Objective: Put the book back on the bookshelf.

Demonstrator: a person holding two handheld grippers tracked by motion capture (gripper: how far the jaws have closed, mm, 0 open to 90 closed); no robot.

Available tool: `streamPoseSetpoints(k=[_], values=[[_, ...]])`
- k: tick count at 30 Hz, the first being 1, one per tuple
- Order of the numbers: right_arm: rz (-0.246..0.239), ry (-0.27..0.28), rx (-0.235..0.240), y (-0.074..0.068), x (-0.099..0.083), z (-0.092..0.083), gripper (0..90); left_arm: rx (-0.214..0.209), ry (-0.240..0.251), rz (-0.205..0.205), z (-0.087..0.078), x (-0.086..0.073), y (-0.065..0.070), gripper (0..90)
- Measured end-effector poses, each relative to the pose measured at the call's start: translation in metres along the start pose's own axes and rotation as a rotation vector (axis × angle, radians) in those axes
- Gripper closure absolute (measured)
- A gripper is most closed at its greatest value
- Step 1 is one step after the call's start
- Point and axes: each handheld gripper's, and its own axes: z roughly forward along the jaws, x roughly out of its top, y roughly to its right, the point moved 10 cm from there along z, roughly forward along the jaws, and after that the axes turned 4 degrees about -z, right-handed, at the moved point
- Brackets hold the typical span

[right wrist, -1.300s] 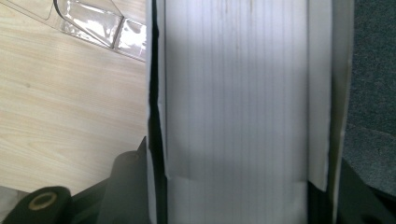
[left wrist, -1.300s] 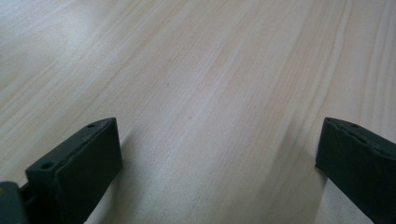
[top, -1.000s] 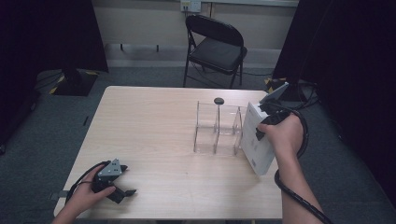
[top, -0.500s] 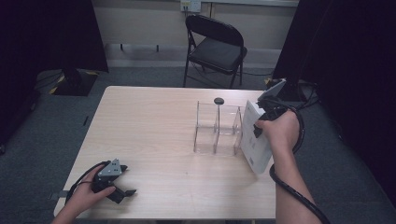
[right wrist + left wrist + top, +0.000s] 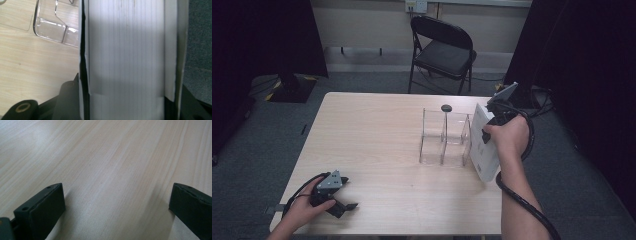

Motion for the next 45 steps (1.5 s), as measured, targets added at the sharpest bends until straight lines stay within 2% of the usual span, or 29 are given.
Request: streamPoseSetpoints(k=[2,9,13,15,30,45], values=[[0.01,0.004,0.001,0.0,0.001,0.0,52.4,0.0,-0.002,0.001,0.0,0.0,0.0,0.0],[0.001,-0.003,-0.012,-0.001,0.004,0.001,52.4,-0.001,-0.001,-0.001,0.0,0.0,0.0,0.0],[0.021,0.01,-0.006,-0.001,0.007,0.002,52.4,-0.001,0.0,-0.002,0.0,0.0,0.0,0.0],[0.013,0.013,-0.011,-0.001,0.008,0.003,52.4,-0.001,0.0,-0.002,0.0,0.0,0.0,0.0],[0.039,0.025,-0.03,-0.001,0.014,0.007,52.4,-0.002,0.002,-0.002,0.0,0.0,0.001,0.0],[0.072,0.031,-0.026,0.0,0.02,0.016,52.3,0.001,0.004,-0.002,0.0,0.0,0.001,0.0]])
